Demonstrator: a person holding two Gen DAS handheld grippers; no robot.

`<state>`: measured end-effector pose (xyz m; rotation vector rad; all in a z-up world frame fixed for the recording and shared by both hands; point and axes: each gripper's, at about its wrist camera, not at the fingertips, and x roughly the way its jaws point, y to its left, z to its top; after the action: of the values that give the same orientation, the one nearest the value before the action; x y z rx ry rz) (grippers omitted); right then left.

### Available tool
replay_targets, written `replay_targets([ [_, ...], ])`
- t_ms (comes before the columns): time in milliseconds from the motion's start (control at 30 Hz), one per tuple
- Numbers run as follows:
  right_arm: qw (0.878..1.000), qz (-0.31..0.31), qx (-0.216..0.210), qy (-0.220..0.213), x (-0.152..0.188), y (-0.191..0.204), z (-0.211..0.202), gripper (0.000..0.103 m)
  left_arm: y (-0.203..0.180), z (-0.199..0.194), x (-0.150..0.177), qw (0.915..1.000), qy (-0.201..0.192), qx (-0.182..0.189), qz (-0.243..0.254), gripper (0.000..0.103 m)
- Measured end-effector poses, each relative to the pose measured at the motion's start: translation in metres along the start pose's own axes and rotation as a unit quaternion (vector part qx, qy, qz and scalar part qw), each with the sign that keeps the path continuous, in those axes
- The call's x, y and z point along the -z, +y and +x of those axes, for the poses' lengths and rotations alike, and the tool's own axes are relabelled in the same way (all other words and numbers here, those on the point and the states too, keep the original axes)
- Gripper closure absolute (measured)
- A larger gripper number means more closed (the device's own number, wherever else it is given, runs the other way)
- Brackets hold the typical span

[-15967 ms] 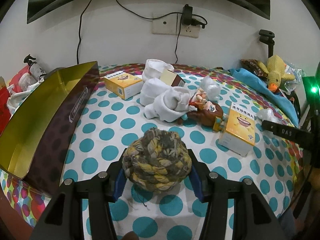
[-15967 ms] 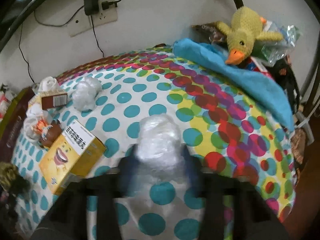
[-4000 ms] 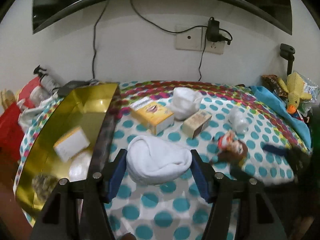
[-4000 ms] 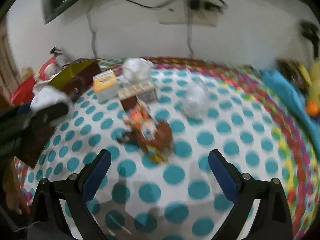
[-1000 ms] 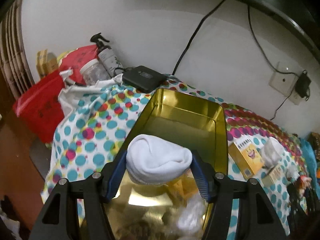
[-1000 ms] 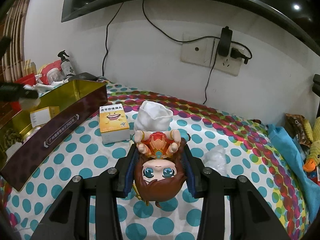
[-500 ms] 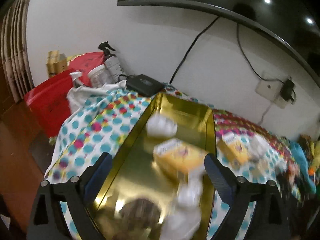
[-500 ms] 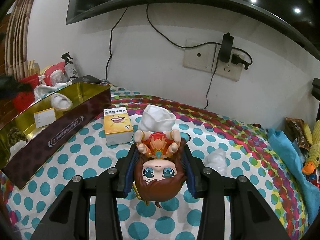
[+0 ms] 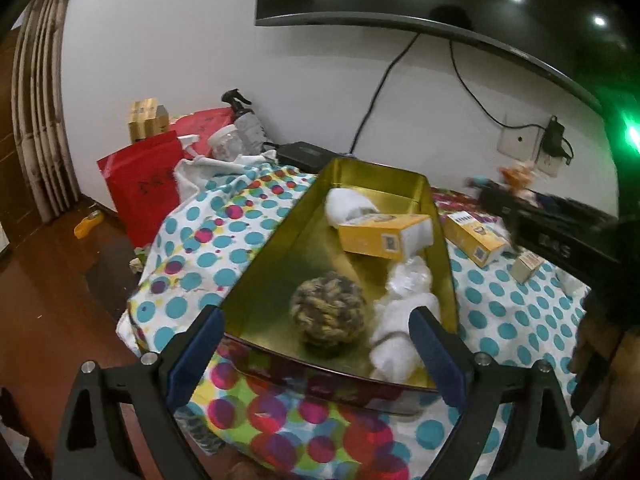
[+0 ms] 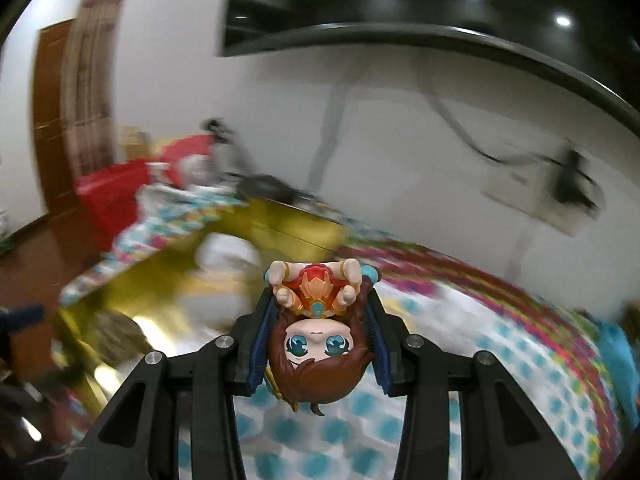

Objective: Organize objects
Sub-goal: 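Carry the figurine into the gold tin and open the right tool, then move the left tool toward the yellow printed box while the right tool approaches the plastic bundle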

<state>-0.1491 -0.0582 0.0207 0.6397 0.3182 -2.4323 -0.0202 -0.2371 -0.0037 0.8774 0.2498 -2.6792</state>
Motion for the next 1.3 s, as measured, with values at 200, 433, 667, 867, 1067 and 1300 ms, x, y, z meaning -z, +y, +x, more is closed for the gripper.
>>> replay_targets([
  [200,0.997,-0.063,-0.048,0.017,-0.015,0.066,0.028,0.063,0.019,0.005,-0.001,0.9997,0.004,-0.003,-0.023,0.007],
  [433,0.992,-0.069,-0.093,0.041,-0.014,0.092,0.045,0.056,0.020,0.012,0.001,0.9997,0.011,-0.001,-0.022,0.007],
  [667,0.997,-0.055,-0.059,-0.004,-0.014,0.069,0.018,0.033,0.010,0.011,0.003,0.9999,0.005,0.009,-0.009,0.007],
  [867,0.999,0.006,0.031,-0.013,0.009,-0.011,-0.006,0.026,-0.006,0.000,0.003,0.9991,-0.023,0.034,0.008,0.007],
  [1067,0.988,0.079,0.134,0.014,0.058,-0.111,-0.035,0.019,-0.040,-0.011,0.000,0.9970,-0.039,0.059,0.032,0.007],
  [1300,0.974,0.133,0.182,0.033,0.087,-0.176,-0.052,0.017,-0.122,0.019,-0.009,0.9925,-0.001,0.089,0.084,0.007],
])
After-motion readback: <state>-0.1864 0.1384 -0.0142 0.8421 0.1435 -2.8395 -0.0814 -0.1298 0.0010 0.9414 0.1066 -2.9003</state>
